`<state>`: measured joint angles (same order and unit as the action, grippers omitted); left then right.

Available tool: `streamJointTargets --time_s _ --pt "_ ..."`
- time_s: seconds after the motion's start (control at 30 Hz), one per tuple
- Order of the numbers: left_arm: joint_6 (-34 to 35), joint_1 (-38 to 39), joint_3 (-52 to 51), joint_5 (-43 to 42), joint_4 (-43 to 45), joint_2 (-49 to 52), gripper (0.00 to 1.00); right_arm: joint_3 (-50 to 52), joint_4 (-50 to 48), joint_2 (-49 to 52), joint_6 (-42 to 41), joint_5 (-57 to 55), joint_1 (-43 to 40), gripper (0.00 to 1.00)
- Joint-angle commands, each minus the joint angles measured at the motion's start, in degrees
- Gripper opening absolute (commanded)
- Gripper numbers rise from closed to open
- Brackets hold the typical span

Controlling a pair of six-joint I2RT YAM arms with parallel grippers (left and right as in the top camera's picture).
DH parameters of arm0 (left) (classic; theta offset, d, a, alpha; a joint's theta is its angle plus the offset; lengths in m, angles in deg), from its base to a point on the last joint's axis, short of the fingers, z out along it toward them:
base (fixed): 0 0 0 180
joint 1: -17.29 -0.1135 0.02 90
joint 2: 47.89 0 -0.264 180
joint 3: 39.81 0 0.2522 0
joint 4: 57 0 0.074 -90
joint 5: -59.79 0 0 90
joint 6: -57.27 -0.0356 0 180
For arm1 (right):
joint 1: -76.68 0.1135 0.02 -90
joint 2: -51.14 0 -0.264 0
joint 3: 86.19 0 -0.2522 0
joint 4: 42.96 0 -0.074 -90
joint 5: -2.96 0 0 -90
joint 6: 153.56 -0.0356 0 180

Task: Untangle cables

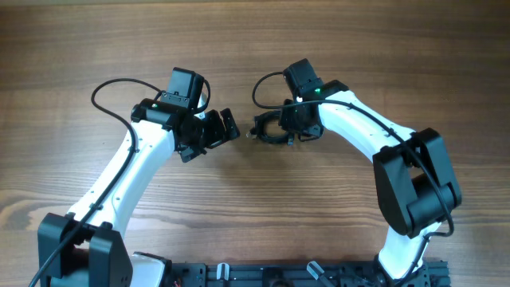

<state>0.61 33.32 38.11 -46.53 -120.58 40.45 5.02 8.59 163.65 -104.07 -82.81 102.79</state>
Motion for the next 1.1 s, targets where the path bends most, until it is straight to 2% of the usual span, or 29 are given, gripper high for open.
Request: streamJointTargets --time_s 0.0,0.03,0.23,0.33,0.43,0.63,0.77,0.9,1.07 --pt "0.13 0.26 0.68 0.59 0.11 0.72 1.0 0.63 -0.94 0.55 0.02 -0.37 0.55 0.1" --pt "0.13 0.26 0.68 0.59 0.13 0.72 1.0 0.55 -1.07 0.5 0.24 -0.39 0.55 0.04" --pt "0.13 0.26 0.68 1.01 0.15 0.72 1.0 -2.03 3.74 -6.69 5.14 1.09 0.55 0.04" --pt "0.17 0.26 0.68 0.83 0.11 0.72 1.0 -2.03 3.58 -13.29 9.57 7.91 0.55 0.04" --pt "0.17 0.26 0.68 -6.84 1.51 0.72 1.0 -2.03 2.05 -17.92 9.68 16.98 0.57 0.04" --pt "0.2 0.26 0.68 -13.07 3.93 0.72 1.0 -2.01 -2.21 -18.34 9.68 32.48 0.57 0.04" --pt "0.15 0.63 0.68 -13.05 4.04 0.72 1.0 -2.01 -7.89 -18.34 8.04 42.38 0.57 0.04" --pt "0.15 1.27 0.68 -12.66 4.28 0.72 1.0 -2.01 -10.12 -18.34 6.75 45.83 0.57 0.04" --pt "0.17 1.81 0.68 -2.6 3.61 0.72 1.0 -2.01 -11.21 -18.36 5.73 45.81 0.52 0.04"
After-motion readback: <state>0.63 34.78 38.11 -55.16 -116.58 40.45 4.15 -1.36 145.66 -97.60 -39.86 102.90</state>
